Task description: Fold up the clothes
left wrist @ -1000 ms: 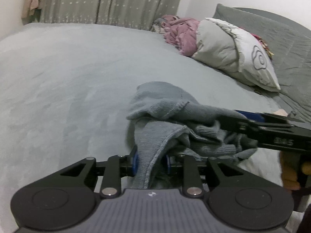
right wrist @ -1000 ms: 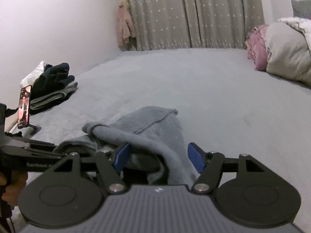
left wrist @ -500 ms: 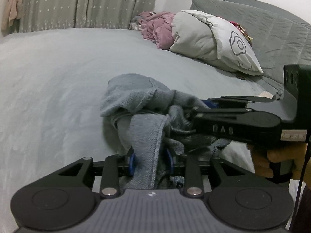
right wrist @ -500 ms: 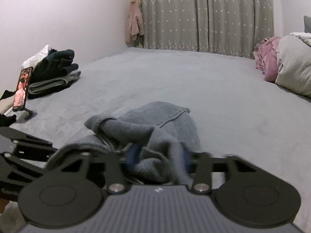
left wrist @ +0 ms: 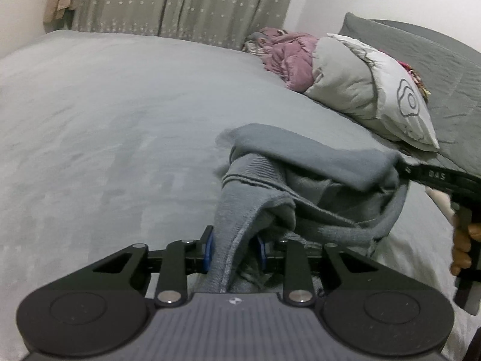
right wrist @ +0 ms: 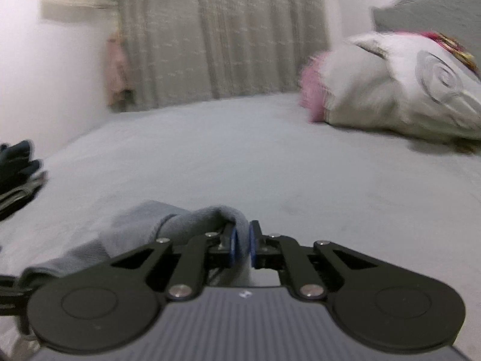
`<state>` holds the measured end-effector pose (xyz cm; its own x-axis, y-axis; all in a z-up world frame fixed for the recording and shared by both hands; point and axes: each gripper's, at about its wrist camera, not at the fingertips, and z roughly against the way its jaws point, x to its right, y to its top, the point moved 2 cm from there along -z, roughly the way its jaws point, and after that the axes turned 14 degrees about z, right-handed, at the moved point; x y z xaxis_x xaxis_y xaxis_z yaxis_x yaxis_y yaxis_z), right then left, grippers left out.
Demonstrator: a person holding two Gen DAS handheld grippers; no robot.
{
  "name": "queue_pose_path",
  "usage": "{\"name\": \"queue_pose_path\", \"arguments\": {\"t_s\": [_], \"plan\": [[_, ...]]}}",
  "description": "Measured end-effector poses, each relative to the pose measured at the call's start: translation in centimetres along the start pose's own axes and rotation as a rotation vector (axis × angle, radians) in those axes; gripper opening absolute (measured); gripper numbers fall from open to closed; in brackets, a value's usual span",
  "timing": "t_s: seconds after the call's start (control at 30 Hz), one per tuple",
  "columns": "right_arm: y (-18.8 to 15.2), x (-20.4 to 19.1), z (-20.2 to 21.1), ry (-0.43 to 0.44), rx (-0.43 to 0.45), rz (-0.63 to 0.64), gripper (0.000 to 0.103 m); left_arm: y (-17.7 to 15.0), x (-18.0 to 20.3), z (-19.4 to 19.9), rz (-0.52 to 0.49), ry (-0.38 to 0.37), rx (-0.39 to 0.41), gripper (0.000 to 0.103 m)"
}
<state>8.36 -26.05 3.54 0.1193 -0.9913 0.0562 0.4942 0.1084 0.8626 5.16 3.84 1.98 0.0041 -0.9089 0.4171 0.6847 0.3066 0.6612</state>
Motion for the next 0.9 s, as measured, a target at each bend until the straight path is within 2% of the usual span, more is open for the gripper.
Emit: {"name": "queue_pose_path", "arguments": {"t_s": [0.13,0.17,0.23,0.37,0.43,0.6,0.7,0.73,0.9], "plan": [[-1.6,2.2,-1.2,-0.048,-0.138,-0.063,0.007,0.3,-0.6,0.0,0.017,0.006,-0.015,0.027],[-2.0,2.5,-1.6,-0.048,-0.17,-0.062,0.01,0.3,-0.7,0.1,0.013,0.004,-0.019,0.028],[-2.6,2.7,-1.7,-0.038,-0.192,-0.059,0.028,0.3,-0.5,0.1,-0.002,0.003,-0.019,0.037],[-2.7,2.7,-1.0,0.0,-0.145,-0.037,0.042,0.2,0.2,0.1,-0.029,0.0,-0.012,0.048],[-2.5,2.3,-0.7,0.026,-0.111,-0.012,0.05,0.2,0.4,0.0,-0.042,0.004,-0.007,0.05],[-1.3,0.0,-0.6,0.082,-0.058,0.082,0.054,0.1,0.5,-0.4,-0.046,0.011,0.0,0.05],[-1.0,-1.5,-0.8,0.114,-0.027,0.137,0.055,0.1,0.8,-0.4,-0.057,0.008,0.001,0.046],[-0.9,-2.1,-0.8,0.129,-0.016,0.156,0.057,0.1,0.8,-0.4,-0.057,0.007,-0.001,0.039],[-0.9,-4.9,-0.8,0.284,0.039,0.248,0.07,0.5,0.2,-0.4,0.001,0.036,0.012,0.027]]}}
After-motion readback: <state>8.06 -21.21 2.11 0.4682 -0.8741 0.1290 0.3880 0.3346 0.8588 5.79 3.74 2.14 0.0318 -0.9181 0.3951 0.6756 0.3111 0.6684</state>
